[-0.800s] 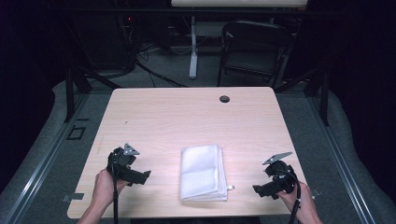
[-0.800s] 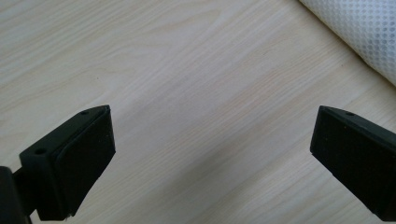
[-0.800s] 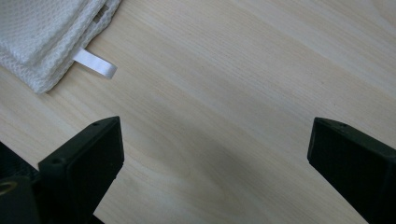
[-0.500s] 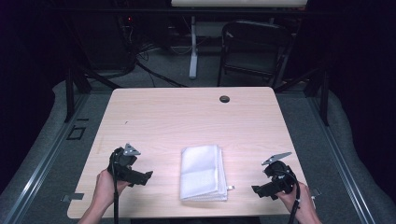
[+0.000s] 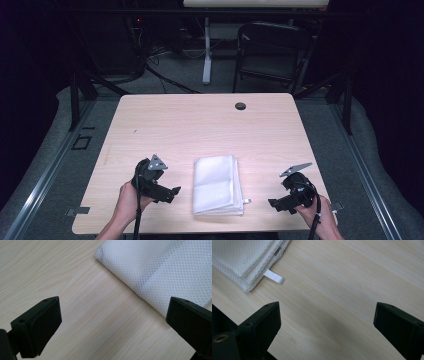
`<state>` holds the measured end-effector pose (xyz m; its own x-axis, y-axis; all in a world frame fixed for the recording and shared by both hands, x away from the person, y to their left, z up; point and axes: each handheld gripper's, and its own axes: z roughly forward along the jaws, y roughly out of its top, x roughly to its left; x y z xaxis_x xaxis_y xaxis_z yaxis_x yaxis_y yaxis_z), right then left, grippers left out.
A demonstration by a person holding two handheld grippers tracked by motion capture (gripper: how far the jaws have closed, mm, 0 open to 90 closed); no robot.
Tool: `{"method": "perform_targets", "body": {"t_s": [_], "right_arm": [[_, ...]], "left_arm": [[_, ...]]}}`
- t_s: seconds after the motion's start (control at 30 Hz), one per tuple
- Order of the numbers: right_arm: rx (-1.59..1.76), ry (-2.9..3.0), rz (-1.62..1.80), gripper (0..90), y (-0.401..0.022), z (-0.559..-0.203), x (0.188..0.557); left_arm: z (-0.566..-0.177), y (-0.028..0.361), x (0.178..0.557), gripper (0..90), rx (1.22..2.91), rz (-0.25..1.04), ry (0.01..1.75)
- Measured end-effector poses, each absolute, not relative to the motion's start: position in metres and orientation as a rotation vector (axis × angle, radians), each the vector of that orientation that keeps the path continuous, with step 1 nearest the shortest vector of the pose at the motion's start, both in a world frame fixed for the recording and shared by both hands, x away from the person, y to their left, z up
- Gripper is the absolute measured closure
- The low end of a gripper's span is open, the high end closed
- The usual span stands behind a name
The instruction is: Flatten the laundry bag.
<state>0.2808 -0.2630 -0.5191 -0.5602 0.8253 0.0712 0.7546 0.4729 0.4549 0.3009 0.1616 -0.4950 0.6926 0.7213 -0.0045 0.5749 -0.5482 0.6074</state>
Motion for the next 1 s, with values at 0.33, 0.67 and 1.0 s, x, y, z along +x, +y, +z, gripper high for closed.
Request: {"method": "perform_targets", "body": {"t_s": [0.33, 0.67, 1.0], "right_arm": [[1.389, 2.567, 0.691, 9.4, -0.260, -0.520, 0.281], [1.385, 2.566, 0.677, 10.5, -0.261, -0.520, 0.281], [1.397, 2.576, 0.700, 11.7, -0.259, -0.522, 0.281]], "left_arm": [[-0.493, 0.135, 0.294, 2.4, 2.349, 0.323, 0.860], [-0.499, 0.104, 0.291, 4.9, 2.379, 0.274, 0.741], [-0.513, 0.072, 0.290, 11.2, 2.480, 0.210, 0.605]]}}
